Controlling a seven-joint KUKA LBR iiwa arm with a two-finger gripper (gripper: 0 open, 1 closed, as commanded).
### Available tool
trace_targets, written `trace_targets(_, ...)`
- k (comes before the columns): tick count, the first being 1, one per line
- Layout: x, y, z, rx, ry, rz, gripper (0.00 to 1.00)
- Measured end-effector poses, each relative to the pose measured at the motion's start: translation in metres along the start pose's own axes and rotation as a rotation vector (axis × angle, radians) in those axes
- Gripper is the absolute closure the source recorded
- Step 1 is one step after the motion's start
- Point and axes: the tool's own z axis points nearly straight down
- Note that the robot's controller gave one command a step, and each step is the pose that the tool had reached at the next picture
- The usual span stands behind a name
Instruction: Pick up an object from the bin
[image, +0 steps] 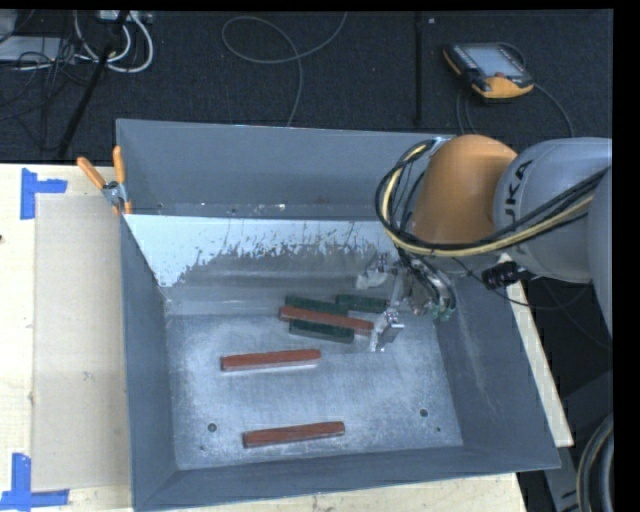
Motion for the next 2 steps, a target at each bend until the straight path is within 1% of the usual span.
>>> trace_targets(1,-0.0031,0.0009,0.0266,-0.004,-0.005,-0.152,1.00)
trace_targets(2,-0.0031,0.0009,0.0266,-0.004,-0.005,-0.152,1.00)
